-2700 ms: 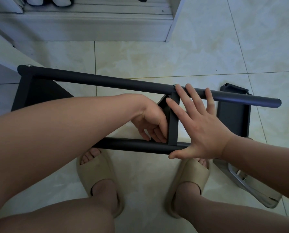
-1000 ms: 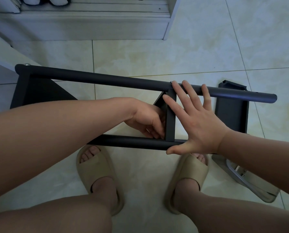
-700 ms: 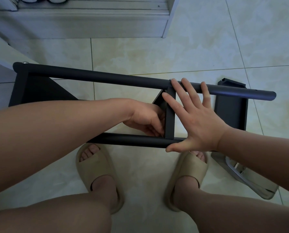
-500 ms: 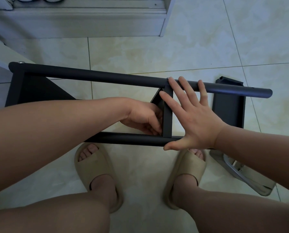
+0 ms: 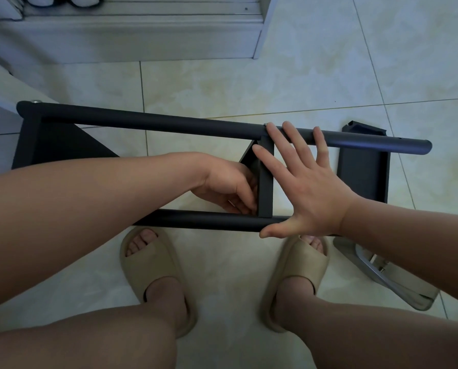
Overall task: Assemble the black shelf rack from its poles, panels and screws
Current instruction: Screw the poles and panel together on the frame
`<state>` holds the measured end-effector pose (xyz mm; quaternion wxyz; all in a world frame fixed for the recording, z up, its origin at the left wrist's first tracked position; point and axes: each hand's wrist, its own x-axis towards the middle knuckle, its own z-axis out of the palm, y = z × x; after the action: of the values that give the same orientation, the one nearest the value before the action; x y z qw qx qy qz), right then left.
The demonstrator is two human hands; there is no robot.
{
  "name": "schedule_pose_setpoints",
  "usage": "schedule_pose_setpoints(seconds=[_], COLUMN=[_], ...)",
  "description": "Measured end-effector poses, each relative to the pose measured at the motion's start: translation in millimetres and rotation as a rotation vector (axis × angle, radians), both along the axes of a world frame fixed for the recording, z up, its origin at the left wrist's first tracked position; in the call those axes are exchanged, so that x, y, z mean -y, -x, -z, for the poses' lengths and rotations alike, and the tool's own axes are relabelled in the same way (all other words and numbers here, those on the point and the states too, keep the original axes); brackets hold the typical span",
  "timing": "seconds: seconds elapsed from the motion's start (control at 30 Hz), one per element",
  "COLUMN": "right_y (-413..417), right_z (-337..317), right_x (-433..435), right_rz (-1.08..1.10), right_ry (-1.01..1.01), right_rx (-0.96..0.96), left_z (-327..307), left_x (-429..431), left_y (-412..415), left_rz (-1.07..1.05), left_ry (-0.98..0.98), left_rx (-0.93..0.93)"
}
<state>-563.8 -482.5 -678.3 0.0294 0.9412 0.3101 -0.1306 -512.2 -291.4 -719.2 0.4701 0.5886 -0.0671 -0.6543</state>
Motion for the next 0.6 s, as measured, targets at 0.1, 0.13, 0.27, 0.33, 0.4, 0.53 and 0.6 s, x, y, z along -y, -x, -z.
schedule_pose_setpoints(seconds=[0.1, 0.13, 0.27, 0.33, 0.4, 0.53, 0.6], right_y=[-0.4, -0.5, -0.2, 0.1, 0.1, 0.1, -0.1], right_z=[-0.1, 0.0, 1.3, 1.4, 1.3, 1.5, 1.2], right_x=[0.1, 0.5, 0.8, 0.3, 0.0, 0.2, -0.1], right_rz=[-0.001, -0.002, -0.004, -0.004, -0.006, -0.01, -0.007], right_ry=[0.001, 0.001, 0.003, 0.003, 0.006, 0.004, 0.008], right_rx=[0.001, 0.003, 0.01, 0.012, 0.014, 0.016, 0.016], left_z=[0.5, 0.9, 1.4, 2.5, 4.0, 4.8, 4.4], left_x=[0.7, 0.5, -0.6, -1.0, -1.5, -4.8, -4.5], left_y=[1.2, 1.9, 4.8, 5.1, 4.1, -1.0, -3.6], left_rz=[-0.016, -0.021, -0.036, -0.033, -0.027, 0.051, 0.096], left_ry=[0.01, 0.015, 0.028, 0.03, 0.028, -0.001, -0.035], left_rx=[-0.001, -0.001, 0.018, 0.029, 0.027, 0.001, 0.023])
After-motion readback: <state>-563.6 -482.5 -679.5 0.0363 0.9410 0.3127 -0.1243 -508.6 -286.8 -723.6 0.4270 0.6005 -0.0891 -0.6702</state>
